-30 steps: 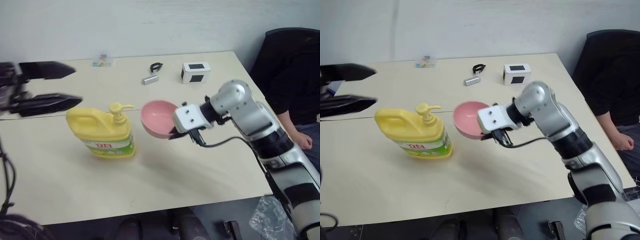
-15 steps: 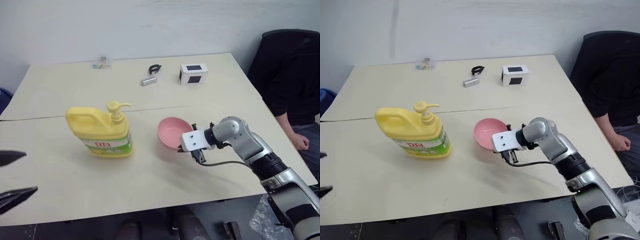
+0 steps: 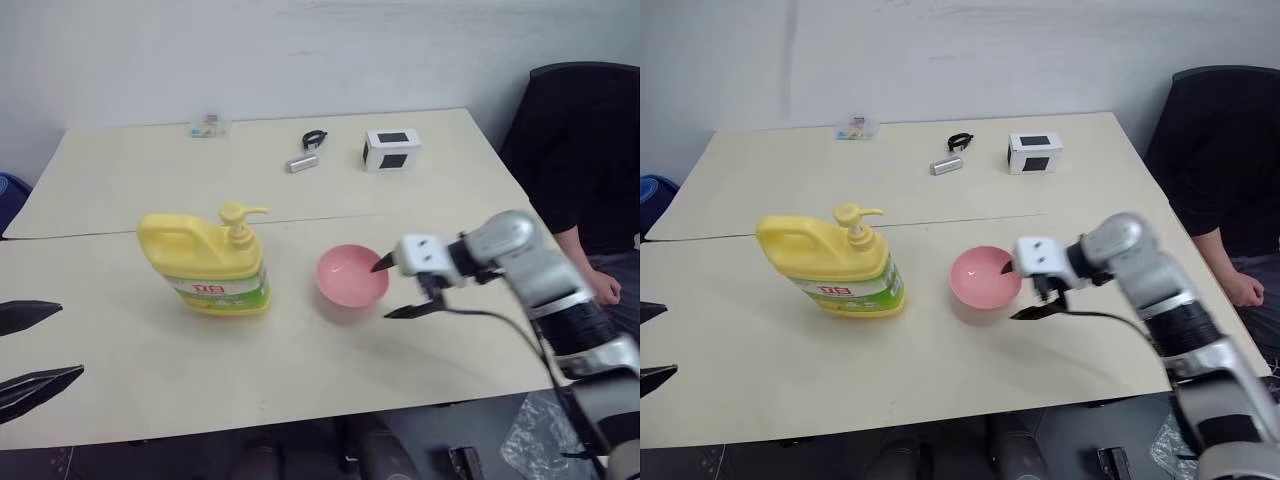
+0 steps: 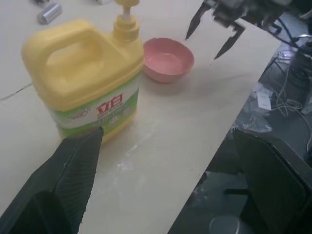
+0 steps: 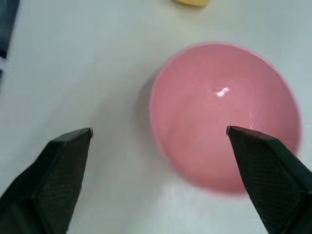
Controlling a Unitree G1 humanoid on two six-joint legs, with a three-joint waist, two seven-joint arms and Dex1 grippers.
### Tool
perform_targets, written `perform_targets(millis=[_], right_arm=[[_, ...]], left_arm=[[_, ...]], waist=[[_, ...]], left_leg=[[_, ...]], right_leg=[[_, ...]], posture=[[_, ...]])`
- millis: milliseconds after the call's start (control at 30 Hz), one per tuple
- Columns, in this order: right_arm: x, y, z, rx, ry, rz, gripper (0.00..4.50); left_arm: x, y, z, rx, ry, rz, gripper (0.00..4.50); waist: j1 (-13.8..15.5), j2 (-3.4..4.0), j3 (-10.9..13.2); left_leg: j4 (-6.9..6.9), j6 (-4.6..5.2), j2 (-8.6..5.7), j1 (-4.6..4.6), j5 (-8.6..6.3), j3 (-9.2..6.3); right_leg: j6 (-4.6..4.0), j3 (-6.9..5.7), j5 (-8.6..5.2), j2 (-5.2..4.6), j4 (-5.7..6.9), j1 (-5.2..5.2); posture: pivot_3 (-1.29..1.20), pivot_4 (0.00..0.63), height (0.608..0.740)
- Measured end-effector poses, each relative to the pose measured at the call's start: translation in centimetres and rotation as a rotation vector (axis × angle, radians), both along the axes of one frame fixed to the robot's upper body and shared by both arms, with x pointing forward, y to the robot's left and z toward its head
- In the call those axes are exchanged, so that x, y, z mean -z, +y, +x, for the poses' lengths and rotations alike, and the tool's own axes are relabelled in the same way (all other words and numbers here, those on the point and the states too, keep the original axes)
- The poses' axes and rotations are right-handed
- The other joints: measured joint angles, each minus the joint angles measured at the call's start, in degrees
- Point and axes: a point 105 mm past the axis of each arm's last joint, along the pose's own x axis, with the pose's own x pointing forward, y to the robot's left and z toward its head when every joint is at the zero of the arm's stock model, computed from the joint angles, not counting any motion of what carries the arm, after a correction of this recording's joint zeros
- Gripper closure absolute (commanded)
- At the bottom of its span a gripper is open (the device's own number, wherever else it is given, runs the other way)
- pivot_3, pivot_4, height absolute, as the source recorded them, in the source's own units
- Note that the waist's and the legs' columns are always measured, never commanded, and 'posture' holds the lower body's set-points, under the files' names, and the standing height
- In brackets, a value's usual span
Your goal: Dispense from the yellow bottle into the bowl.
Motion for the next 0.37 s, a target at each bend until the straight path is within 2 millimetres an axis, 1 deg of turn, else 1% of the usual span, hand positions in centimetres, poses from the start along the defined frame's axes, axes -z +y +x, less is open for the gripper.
perform_targets(millis=[33,100,167,200,233,300,367], right_arm=[[-1.5,-1.2,-0.1,0.044,-0.001,0.02,0.05],[-3.7,-2.8,0.1,0.111,0.003,0.063,0.05],[-5.6,-4.9,0.5,0.203,0.019,0.111,0.05],[-6.6,-6.4,0.5,0.259,0.02,0.131,0.05],[-7.3,-7.5,0.4,0.301,0.027,0.151,0.05],[-8.1,-8.8,0.4,0.35,0.041,0.187,0.05],[-8.1,-9.2,0.5,0.366,0.06,0.215,0.05]], left_arm=[[0.0,0.5,0.2,-0.013,-0.001,-0.006,0.0],[-0.1,1.2,0.5,-0.022,-0.001,0.0,0.0],[-0.5,1.5,0.7,-0.011,-0.004,0.021,0.0],[-0.7,1.6,0.8,-0.005,-0.004,0.03,0.0],[-0.8,1.8,0.7,0.001,-0.006,0.036,0.0],[-1.0,2.1,0.7,0.0,-0.005,0.045,0.0],[-1.3,2.4,0.8,0.001,-0.012,0.058,0.0]], waist=[[-0.1,0.0,0.0],[-0.45,-0.1,0.04],[-0.71,-0.1,0.11],[-0.72,-0.03,0.15],[-0.75,-0.01,0.16],[-1.07,-0.01,0.16],[-1.68,-0.02,0.17]], left_leg=[[0.0,0.04,0.0,0.04,-0.03,0.03],[0.02,0.08,0.02,0.11,-0.06,0.1],[-0.02,0.09,0.02,0.06,-0.06,0.12],[-0.07,0.11,0.02,0.07,-0.08,0.15],[-0.11,0.14,0.01,0.08,-0.09,0.17],[-0.12,0.27,0.06,0.07,-0.16,0.18],[-0.12,0.29,0.09,0.05,-0.17,0.18]], right_leg=[[-0.01,0.0,-0.01,0.0,-0.04,0.04],[-0.05,0.06,-0.04,0.08,-0.11,0.09],[-0.06,0.09,-0.04,0.12,-0.27,0.07],[-0.05,0.09,-0.05,0.13,-0.3,0.06],[-0.04,0.1,-0.06,0.13,-0.3,0.05],[-0.04,0.1,-0.09,0.2,-0.31,0.04],[-0.03,0.11,-0.09,0.22,-0.31,0.03]], posture=[[0.0,0.15,0.74],[0.0,0.15,0.74],[0.0,0.15,0.74],[0.0,0.15,0.74],[0.0,0.15,0.74],[0.0,0.15,0.74],[0.0,0.15,0.74]])
